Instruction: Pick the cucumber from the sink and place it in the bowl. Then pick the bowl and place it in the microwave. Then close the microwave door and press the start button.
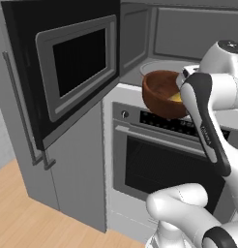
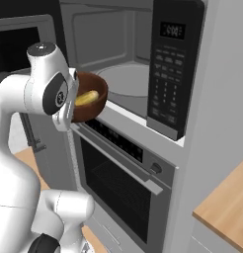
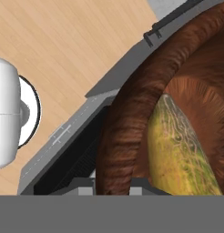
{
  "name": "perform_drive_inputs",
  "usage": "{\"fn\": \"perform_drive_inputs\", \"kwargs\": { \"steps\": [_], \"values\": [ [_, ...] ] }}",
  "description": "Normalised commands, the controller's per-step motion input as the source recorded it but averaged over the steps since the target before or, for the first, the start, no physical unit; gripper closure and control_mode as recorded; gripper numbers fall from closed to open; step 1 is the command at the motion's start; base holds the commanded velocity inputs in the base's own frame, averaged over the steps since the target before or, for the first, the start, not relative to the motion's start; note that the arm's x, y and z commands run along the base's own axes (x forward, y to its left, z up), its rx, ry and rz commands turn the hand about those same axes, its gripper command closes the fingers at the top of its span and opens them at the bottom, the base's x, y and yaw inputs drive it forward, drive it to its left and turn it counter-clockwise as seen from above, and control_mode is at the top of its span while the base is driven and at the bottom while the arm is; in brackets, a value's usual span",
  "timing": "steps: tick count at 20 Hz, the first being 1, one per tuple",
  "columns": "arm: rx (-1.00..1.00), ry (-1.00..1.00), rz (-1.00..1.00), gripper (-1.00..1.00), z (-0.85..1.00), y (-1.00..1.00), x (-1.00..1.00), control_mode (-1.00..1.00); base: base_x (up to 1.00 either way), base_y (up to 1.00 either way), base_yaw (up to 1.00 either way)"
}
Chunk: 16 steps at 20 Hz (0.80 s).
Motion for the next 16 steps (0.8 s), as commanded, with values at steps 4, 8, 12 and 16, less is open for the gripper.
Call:
{"fn": "perform_drive_inputs", "kwargs": {
  "steps": [4,8,12,16],
  "values": [
    [0.0,-0.08,-0.06,1.0,0.38,0.0,0.0,-1.0,0.0,0.0,-0.01],
    [-0.01,-0.19,-0.1,1.0,0.54,0.0,0.0,-1.0,0.0,0.0,0.0],
    [0.0,-0.04,-0.13,1.0,0.23,-0.11,0.37,-1.0,0.0,0.0,0.0],
    [0.0,-0.02,-0.1,1.0,0.15,-0.35,0.51,-1.0,0.0,0.0,0.0]
  ]
}}
